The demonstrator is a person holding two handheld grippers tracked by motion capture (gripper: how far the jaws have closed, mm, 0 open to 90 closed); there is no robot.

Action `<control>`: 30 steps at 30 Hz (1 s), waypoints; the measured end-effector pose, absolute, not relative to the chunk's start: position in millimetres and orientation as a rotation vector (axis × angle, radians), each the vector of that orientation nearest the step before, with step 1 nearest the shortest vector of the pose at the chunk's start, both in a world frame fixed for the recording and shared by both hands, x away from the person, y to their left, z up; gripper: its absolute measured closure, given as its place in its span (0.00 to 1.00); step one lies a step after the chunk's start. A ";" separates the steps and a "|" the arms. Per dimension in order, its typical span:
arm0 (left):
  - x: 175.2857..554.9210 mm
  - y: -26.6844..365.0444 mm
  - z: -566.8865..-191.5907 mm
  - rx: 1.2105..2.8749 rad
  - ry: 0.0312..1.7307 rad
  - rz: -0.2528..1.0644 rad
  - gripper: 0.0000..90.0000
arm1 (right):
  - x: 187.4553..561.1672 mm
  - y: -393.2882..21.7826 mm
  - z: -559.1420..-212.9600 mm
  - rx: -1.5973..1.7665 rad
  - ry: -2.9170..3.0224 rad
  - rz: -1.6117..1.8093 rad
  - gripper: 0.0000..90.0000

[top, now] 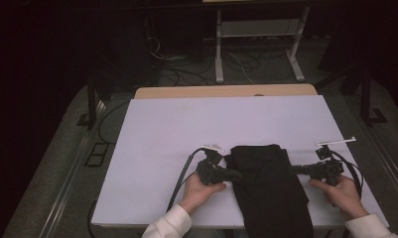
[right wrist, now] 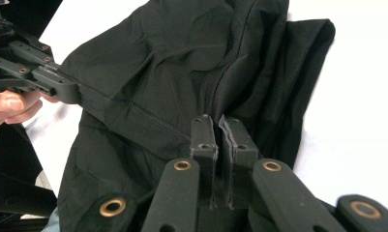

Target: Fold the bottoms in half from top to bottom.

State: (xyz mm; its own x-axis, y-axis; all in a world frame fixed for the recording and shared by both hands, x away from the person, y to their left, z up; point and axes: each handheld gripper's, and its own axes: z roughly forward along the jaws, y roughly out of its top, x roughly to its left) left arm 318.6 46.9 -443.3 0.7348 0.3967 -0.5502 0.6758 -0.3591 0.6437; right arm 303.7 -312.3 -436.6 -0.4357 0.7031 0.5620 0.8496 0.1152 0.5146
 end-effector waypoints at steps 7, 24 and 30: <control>316.9 45.4 -447.0 2.008 0.811 -0.389 0.94 | 299.9 -311.2 -435.6 -1.538 -2.245 -1.208 0.79; 315.5 43.7 -448.1 2.023 0.805 -0.398 0.93 | 306.7 -308.4 -419.8 -1.411 -2.371 -1.420 0.07; 316.0 44.2 -448.4 2.025 0.807 -0.397 0.93 | 325.1 -303.8 -415.7 -1.406 -2.373 -1.443 0.05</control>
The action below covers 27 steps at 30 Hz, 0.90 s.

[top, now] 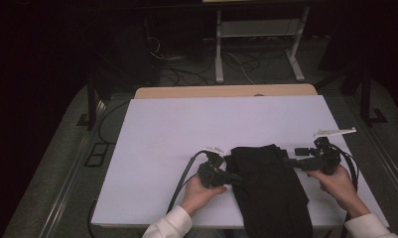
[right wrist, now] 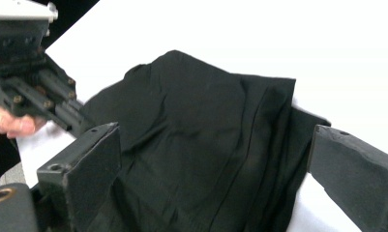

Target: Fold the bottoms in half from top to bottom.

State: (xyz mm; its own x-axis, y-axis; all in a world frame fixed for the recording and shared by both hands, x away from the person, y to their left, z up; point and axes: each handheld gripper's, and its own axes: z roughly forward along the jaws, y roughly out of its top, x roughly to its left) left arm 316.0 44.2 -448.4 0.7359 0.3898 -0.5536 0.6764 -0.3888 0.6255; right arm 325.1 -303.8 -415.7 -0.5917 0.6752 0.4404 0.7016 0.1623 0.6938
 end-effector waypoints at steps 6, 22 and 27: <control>315.9 44.2 -448.1 2.022 0.803 -0.399 0.93 | 340.0 -297.1 -412.9 -1.396 -2.389 -1.432 0.04; 315.5 43.5 -448.5 2.024 0.798 -0.398 0.93 | 368.6 -287.5 -417.4 -1.393 -2.401 -1.351 0.03; 315.5 43.6 -448.4 2.025 0.799 -0.398 0.93 | 380.1 -282.6 -424.5 -1.399 -2.414 -1.302 0.04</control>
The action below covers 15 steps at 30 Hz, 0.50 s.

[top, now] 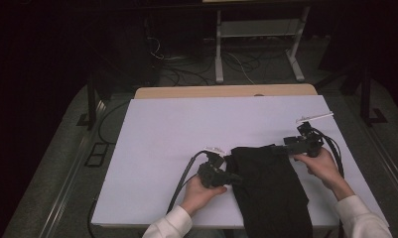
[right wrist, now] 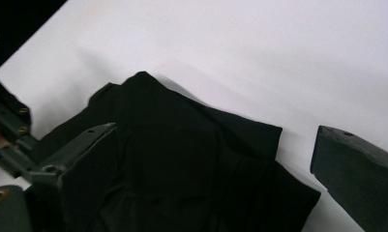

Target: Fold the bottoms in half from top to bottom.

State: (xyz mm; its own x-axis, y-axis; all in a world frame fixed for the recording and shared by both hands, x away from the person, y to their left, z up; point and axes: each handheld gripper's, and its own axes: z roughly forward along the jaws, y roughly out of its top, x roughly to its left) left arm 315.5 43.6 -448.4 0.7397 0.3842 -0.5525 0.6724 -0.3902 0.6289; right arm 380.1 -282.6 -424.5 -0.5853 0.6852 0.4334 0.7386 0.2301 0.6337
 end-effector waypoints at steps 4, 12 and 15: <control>315.4 43.3 -448.6 2.025 0.800 -0.400 0.93 | 386.5 -279.9 -430.7 -1.394 -2.417 -1.271 0.05; 314.6 42.1 -449.3 2.029 0.796 -0.403 0.93 | 393.8 -278.9 -442.0 -1.395 -2.380 -1.234 0.11; 314.3 41.9 -449.3 2.030 0.796 -0.403 0.93 | 396.2 -278.3 -446.6 -1.385 -2.372 -1.216 0.15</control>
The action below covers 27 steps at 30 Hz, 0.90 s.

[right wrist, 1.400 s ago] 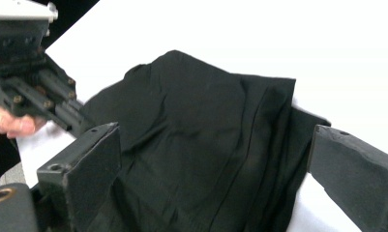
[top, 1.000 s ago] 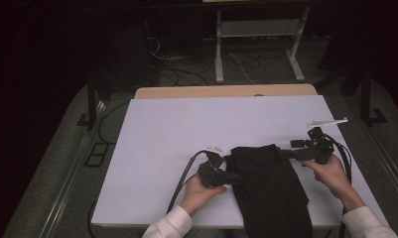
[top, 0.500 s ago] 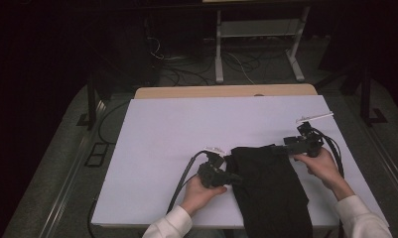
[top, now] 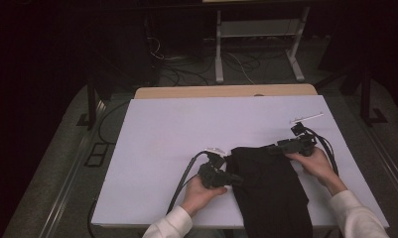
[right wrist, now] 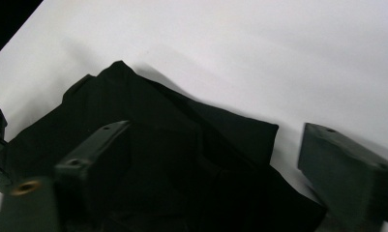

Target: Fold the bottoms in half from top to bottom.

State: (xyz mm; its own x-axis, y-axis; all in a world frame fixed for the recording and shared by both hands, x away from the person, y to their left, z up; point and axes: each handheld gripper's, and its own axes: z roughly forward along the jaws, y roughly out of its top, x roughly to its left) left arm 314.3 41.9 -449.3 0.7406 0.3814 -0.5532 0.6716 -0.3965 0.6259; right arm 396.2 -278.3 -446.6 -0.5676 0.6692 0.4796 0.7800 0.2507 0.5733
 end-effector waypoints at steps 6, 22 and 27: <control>314.4 41.5 -449.8 2.033 0.797 -0.408 0.93 | 398.1 -277.5 -450.2 -1.383 -2.376 -1.196 0.31; 313.4 39.9 -450.8 2.042 0.793 -0.409 0.94 | 394.6 -274.6 -442.0 -1.341 -2.412 -1.201 0.90; 312.3 39.4 -451.2 2.042 0.790 -0.408 0.93 | 391.7 -274.6 -438.5 -1.361 -2.387 -1.199 0.93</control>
State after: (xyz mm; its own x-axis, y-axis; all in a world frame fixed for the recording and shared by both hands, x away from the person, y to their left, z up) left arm 312.3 39.4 -451.2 0.7432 0.3790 -0.5514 0.6690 -0.4076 0.6215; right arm 391.7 -274.6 -438.5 -0.5798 0.6617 0.4753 0.7763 0.2717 0.5688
